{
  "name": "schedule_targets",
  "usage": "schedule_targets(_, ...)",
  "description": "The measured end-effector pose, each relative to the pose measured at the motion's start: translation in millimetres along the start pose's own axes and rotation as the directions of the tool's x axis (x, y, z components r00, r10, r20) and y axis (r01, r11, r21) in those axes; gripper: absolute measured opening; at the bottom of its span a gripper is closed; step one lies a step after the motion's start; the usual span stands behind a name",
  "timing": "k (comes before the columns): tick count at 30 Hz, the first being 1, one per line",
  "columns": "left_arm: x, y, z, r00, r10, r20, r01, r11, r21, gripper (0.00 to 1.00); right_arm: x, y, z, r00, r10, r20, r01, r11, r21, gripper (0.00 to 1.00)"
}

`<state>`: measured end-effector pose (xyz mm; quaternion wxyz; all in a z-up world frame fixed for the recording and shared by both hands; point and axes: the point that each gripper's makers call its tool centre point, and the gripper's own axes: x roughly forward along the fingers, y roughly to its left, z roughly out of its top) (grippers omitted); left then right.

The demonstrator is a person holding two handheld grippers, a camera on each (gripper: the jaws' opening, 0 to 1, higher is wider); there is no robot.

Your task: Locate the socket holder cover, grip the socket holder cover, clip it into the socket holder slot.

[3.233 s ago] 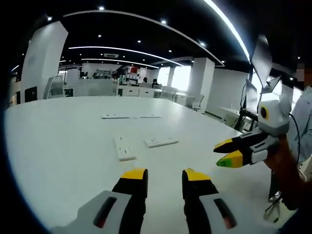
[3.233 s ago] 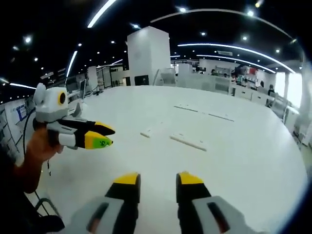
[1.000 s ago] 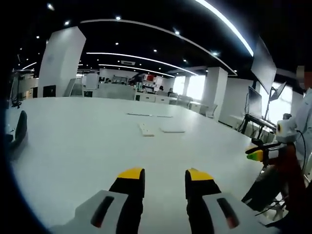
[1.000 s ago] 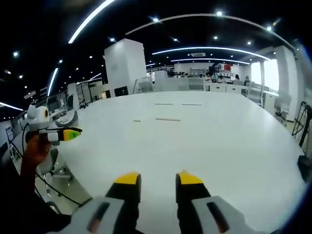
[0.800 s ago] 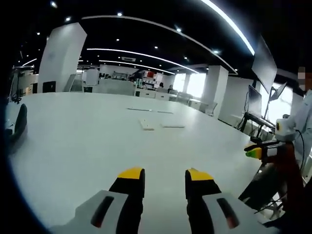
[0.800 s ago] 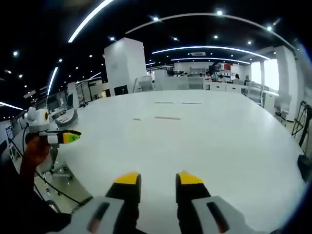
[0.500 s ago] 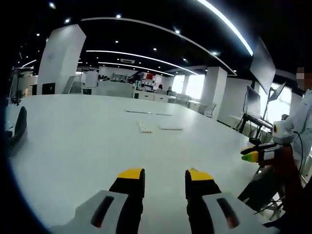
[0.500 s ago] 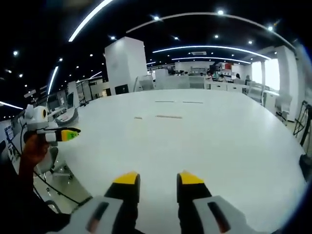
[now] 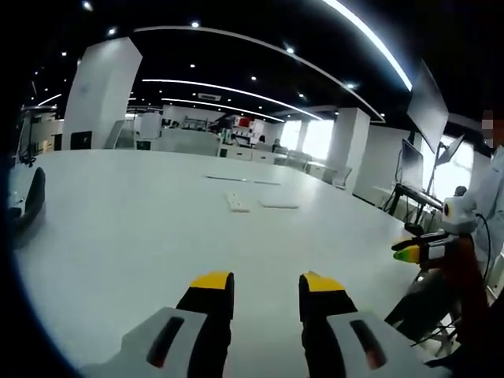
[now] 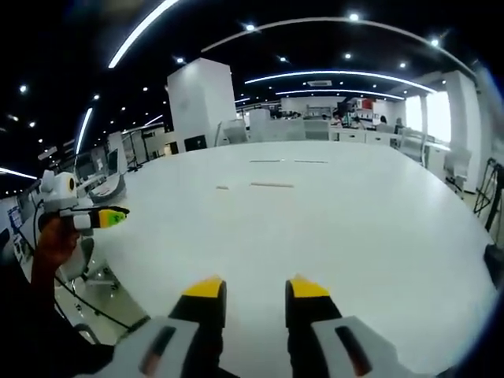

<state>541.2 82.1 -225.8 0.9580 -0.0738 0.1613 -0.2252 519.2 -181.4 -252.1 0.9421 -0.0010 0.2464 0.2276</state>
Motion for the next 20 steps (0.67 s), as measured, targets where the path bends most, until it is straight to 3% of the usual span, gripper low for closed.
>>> schedule_targets(20,3.3,1.2,-3.3,1.0,-0.001,-0.022,0.001,1.0,0.0,0.31,0.8,-2.6,-4.7,1.0,-0.007,-0.012,0.007,1.0,0.008,0.31)
